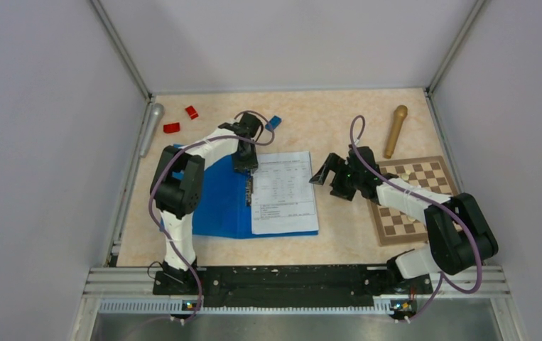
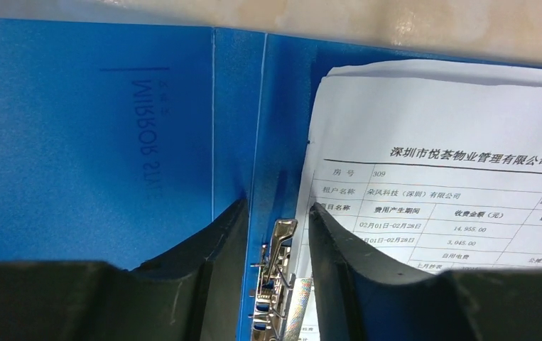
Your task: Put the files into the folder
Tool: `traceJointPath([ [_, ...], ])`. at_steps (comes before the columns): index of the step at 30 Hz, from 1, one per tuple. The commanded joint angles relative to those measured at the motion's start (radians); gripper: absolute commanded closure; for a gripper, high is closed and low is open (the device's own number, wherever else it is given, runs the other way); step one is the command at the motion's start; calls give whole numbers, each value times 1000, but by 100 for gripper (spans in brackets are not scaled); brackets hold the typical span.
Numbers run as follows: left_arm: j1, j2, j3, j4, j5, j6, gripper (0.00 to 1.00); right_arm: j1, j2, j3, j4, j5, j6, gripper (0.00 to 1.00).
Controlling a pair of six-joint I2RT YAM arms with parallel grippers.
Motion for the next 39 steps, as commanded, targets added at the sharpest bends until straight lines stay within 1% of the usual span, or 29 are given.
traceJointPath([
  [1,-11,4,39,-33,-66,19,58,-2,-1,6,41,-15,-9,2],
  [2,-13,0,39,-33,-64,19,61,-2,2,8,41,-19,-12,2],
  [4,-14,-8,38,-33,-59,20,71,-2,8,13,36,-22,-15,2],
  [6,-13,-18,33,-33,-59,20,77,-2,11,15,34,-18,-14,2],
  [8,-14,-31,30,-34,-57,20,79,-2,10,15,41,-17,-10,2],
  [16,-16,-106,11,-53,-53,11,77,-1,23,5,43,-25,-10,3],
  [23,-19,-170,-17,-58,-16,-3,76,-2,39,13,43,-39,-17,3],
  [27,-27,-208,-62,-44,11,-8,76,-2,40,14,48,-39,-16,3],
  [36,-62,-297,-154,-42,24,0,74,-2,68,17,58,-57,-23,3],
  [39,-68,-322,-181,-37,53,4,72,-2,70,15,69,-66,-22,3],
])
